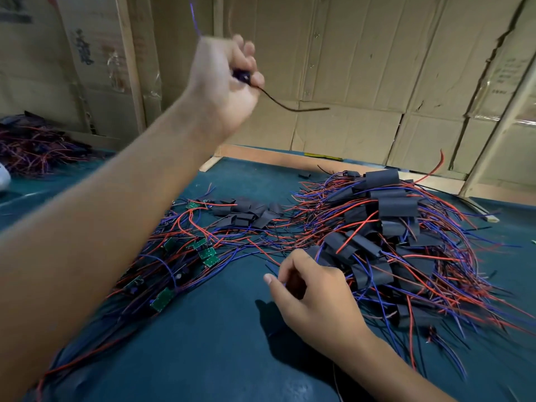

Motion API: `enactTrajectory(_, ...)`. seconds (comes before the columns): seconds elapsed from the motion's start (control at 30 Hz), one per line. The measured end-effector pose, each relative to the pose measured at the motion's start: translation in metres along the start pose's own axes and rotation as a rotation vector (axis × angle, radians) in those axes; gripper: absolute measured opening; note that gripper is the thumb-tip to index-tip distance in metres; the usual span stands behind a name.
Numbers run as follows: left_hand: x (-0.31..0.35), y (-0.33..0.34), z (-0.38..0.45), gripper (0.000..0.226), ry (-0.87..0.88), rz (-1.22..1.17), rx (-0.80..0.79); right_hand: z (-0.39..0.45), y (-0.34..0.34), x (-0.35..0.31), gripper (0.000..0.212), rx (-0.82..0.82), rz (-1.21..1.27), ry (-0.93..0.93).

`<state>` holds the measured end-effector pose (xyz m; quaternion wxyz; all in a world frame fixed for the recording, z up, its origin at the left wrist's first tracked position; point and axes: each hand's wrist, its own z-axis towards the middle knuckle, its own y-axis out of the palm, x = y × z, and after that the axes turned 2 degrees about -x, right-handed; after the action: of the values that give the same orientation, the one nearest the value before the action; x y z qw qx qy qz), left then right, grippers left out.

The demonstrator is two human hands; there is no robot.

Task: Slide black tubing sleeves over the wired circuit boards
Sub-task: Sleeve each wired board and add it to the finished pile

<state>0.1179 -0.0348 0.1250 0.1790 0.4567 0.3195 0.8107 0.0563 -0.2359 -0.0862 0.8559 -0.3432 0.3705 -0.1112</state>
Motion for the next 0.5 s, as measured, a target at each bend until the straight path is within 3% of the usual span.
enactTrajectory(0.13, -0.064, -0.020, -0.030, 0.025, -0.241, -0.280, 0.098, 0.003, 0.000, 0.003, 0.015, 0.121, 0.122, 0.026)
enactTrajectory(0.23, -0.113, -0.037, -0.056, 0.022, -0.407, -0.416, 0.178, 0.006, 0.000, 0.002, 0.023, 0.199, 0.198, 0.065)
enactTrajectory(0.33, -0.147, -0.048, -0.079, 0.020, -0.488, -0.252, 0.143, 0.013, -0.003, 0.005, 0.036, 0.226, 0.354, 0.203)
enactTrajectory(0.43, -0.160, -0.054, -0.097, 0.027, -0.503, -0.106, 0.006, 0.017, -0.012, 0.008, 0.032, 0.292, 0.587, 0.314)
enactTrajectory(0.5, -0.161, -0.053, -0.104, 0.034, -0.493, -0.046, -0.077, 0.017, -0.019, 0.009, 0.024, 0.314, 0.664, 0.286)
